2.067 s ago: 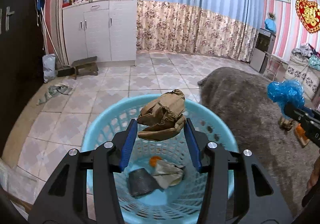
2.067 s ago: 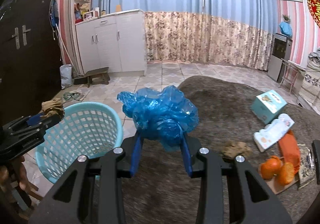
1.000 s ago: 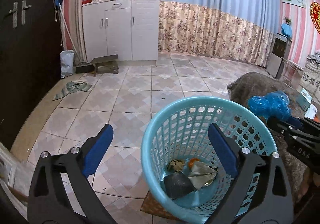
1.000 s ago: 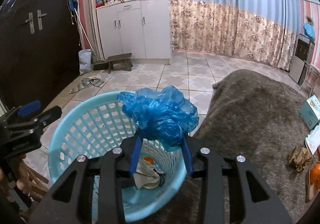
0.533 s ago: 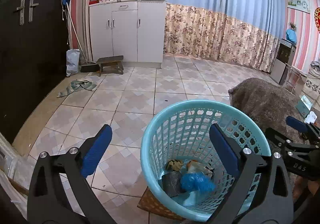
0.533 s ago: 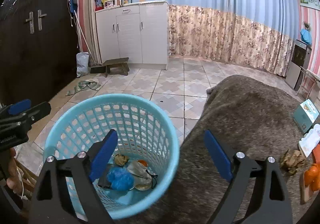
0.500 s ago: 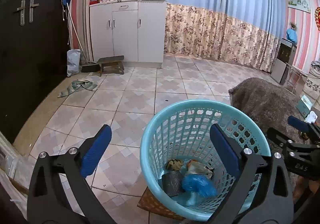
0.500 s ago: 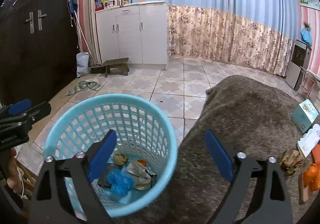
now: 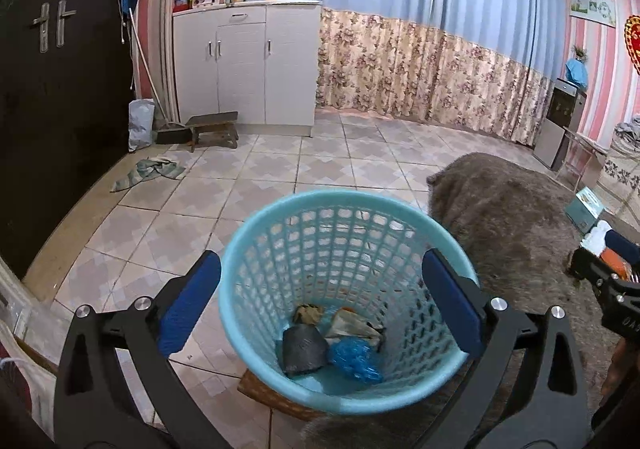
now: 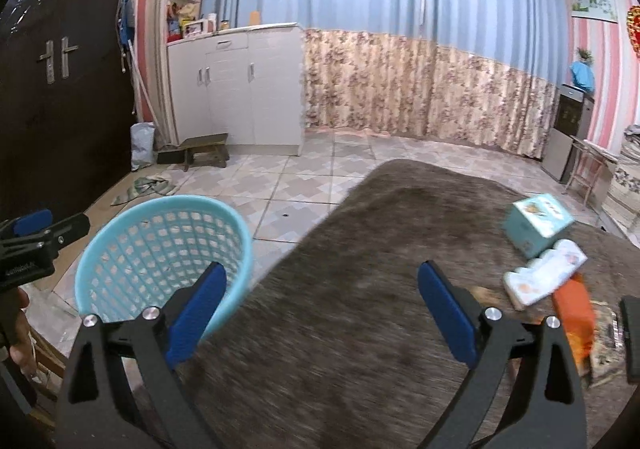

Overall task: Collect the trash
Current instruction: 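Withdraw both grippers from the basket back over the rug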

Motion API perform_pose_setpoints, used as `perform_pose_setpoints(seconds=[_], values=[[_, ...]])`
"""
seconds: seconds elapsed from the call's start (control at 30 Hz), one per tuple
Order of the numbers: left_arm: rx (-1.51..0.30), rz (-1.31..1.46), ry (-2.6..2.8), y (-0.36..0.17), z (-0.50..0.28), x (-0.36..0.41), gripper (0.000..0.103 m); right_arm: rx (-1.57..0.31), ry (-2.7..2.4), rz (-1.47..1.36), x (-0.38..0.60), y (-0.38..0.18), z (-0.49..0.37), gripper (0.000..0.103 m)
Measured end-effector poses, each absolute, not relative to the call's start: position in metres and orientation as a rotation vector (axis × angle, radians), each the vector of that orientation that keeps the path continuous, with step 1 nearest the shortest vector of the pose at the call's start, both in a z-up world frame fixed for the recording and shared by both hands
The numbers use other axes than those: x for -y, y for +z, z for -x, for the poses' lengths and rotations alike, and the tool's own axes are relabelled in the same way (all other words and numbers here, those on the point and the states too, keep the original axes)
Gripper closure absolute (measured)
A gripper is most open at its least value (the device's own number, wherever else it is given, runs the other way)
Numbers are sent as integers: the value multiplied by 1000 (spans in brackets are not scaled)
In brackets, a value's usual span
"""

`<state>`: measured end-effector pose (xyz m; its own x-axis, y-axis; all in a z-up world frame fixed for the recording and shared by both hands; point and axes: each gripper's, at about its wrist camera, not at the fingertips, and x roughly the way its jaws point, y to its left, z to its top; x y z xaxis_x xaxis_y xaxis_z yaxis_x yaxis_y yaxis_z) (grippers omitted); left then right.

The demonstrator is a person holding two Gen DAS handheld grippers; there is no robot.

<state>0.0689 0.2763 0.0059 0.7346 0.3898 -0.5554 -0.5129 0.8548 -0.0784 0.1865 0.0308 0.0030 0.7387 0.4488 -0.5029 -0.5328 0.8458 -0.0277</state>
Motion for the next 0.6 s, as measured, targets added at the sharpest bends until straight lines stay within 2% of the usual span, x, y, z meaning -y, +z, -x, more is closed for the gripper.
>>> perform_pose_setpoints(seconds=[0.6], values=[[-581,189,358,2,-120,-167,6,-497,235,165,144,-5,-218,8]])
